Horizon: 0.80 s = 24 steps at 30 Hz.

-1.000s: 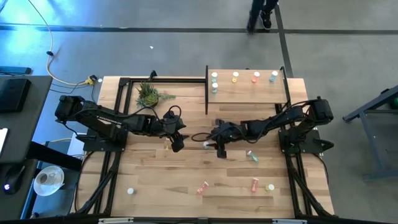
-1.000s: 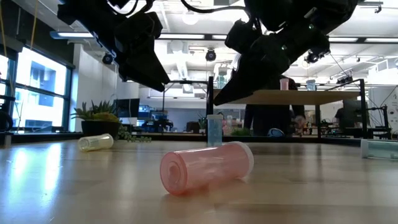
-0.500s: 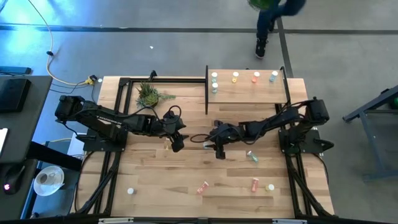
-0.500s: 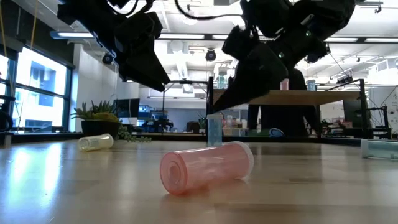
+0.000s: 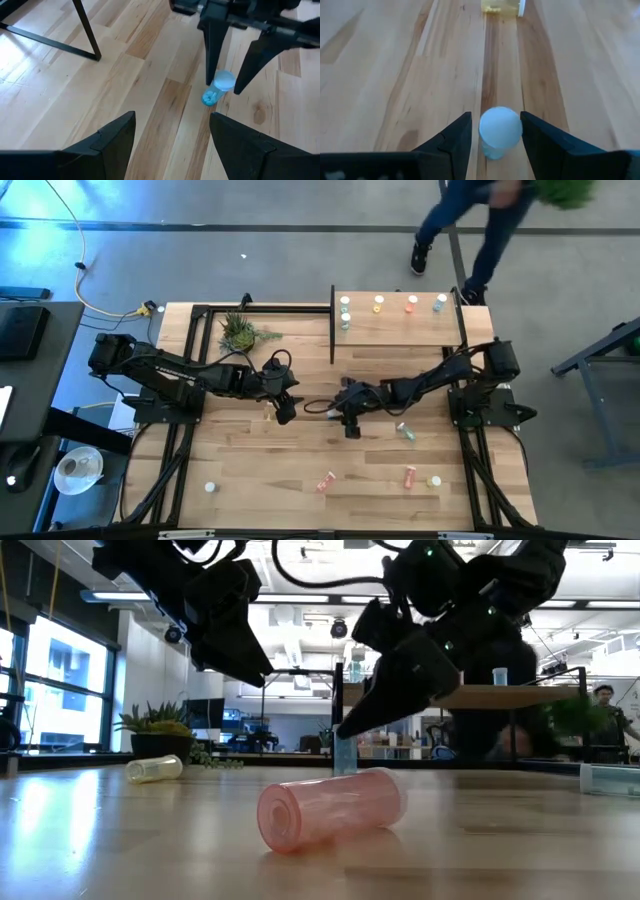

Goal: Pick and place medicine bottles onto shelf by color
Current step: Put the blue pill bottle aligned with the other blue pill bottle on the shelf

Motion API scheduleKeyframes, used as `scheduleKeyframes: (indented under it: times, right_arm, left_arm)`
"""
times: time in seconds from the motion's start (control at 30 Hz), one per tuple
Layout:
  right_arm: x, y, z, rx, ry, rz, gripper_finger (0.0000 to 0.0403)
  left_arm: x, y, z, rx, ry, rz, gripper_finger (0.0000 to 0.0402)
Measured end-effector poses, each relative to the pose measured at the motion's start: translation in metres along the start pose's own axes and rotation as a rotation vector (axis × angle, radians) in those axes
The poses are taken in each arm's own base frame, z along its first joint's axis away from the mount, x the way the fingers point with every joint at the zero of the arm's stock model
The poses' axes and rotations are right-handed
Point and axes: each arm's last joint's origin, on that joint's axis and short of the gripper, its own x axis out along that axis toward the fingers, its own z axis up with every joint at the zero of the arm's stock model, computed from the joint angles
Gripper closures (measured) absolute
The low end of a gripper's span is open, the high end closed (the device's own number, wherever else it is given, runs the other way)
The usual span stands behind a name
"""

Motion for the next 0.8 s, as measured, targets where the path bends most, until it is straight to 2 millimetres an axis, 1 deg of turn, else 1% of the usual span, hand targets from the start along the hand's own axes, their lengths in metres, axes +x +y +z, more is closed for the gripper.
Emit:
scheduleKeyframes:
  times: [0.27, 0.37, 0.57, 0.8]
  right_arm:
    - [0.0000, 0.0000, 0.0007, -0.001, -0.007, -0.001, 0.0245]
    - [-0.0001, 0.0000, 0.0004, -0.001, -0.004, -0.001, 0.0257]
    - [-0.0001, 0.0000, -0.0003, 0.000, 0.003, -0.001, 0.0295]
    - [-0.0001, -0.0016, -0.0003, 0.003, 0.004, -0.004, 0.0297]
  left_arm:
    - [0.0000, 0.0000, -0.0001, 0.000, 0.001, 0.000, 0.0158]
    - [0.0000, 0.0000, -0.0001, 0.000, 0.001, 0.000, 0.0158]
    - [0.0000, 0.0000, -0.0001, 0.000, 0.001, 0.000, 0.0158]
    - [0.0000, 0.0000, 0.0000, 0.030, 0.000, 0.000, 0.0158]
